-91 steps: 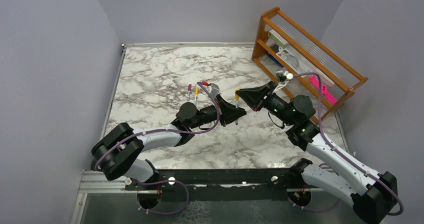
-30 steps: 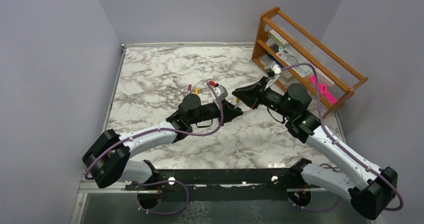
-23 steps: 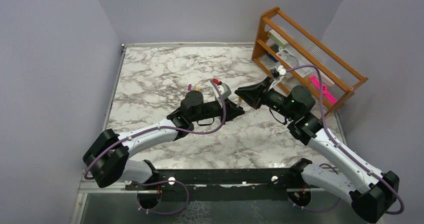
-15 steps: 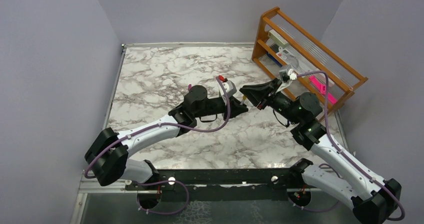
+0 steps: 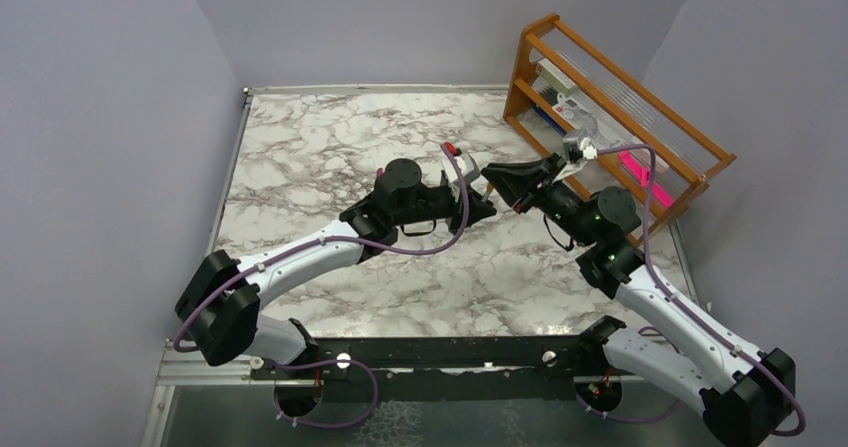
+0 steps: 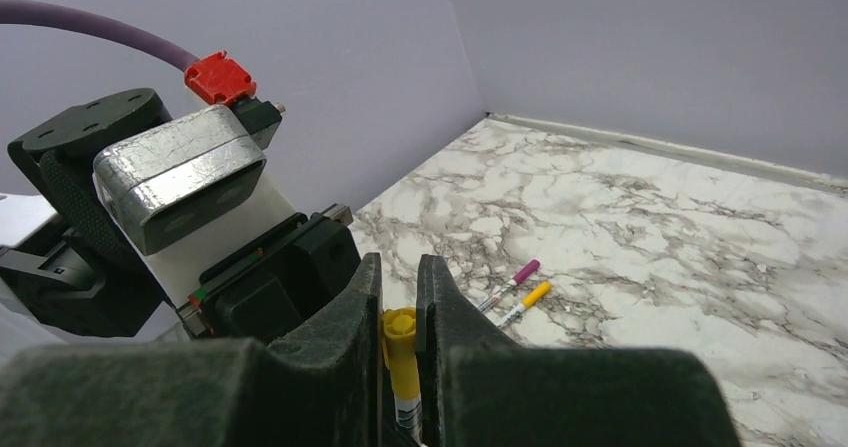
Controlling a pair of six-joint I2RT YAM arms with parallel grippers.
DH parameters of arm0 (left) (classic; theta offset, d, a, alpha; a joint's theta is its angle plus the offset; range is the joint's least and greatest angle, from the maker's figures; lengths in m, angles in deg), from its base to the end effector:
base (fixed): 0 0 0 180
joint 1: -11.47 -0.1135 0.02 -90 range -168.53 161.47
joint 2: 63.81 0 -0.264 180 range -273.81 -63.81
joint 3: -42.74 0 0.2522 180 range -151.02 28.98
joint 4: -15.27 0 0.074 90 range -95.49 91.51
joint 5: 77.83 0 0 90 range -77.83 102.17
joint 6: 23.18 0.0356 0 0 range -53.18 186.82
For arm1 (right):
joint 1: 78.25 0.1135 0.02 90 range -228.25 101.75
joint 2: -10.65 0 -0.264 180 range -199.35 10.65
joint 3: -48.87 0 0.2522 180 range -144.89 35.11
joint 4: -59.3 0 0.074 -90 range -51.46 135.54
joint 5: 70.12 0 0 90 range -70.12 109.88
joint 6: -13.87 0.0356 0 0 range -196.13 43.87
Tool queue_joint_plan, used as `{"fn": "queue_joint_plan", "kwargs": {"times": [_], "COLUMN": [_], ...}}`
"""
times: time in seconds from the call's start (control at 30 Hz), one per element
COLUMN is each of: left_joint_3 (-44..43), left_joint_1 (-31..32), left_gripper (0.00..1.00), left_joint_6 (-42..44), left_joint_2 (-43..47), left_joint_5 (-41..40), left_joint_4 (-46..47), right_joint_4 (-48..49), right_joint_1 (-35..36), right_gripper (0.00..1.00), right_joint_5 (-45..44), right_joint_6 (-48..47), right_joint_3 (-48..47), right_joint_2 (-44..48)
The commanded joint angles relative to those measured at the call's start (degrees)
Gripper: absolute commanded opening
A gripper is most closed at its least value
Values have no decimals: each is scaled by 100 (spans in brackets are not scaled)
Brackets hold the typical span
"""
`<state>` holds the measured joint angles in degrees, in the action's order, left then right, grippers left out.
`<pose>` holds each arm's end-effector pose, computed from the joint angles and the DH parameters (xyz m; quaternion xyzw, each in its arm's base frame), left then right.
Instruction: Insert the pens into the pen caps
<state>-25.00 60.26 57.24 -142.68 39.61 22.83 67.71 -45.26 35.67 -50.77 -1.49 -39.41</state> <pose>0.1997 -0.2530 0.3173 0.3905 0.6125 -0.4753 0.4965 0.1706 0.1223 0.3336 -0.1469 0.6368 0.4445 0.6126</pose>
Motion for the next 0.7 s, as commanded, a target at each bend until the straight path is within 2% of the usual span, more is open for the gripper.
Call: {"fn": "queue_joint_plan", "kwargs": {"times": [0.0,0.17,0.5,0.6,0.67], "left_joint_3": [-867,-787,461,617,713], "left_joint_1": [-10,-16,-22,-27,-19], "left_gripper": [0,0,0,6,17], "left_joint_6": [37,155,-99,-114,-114], "left_joint_2": [329,339,471,542,569], "left_joint_5": [-566,-602,-849,-965,-1007], "left_joint_4": [2189,2183,2113,2030,1973], "right_joint_4": [-1745,-1662,-1575,-1581,-1524], "right_joint_1": [208,207,208,208,208], "right_gripper": [1,1,1,1,1], "right_joint_5": [842,684,215,87,-29], "right_joint_6": [152,116,-67,-92,-102], "right_joint_3": [652,739,162,-30,-64], "right_joint_2": [-491,-474,-426,-496,-588]}}
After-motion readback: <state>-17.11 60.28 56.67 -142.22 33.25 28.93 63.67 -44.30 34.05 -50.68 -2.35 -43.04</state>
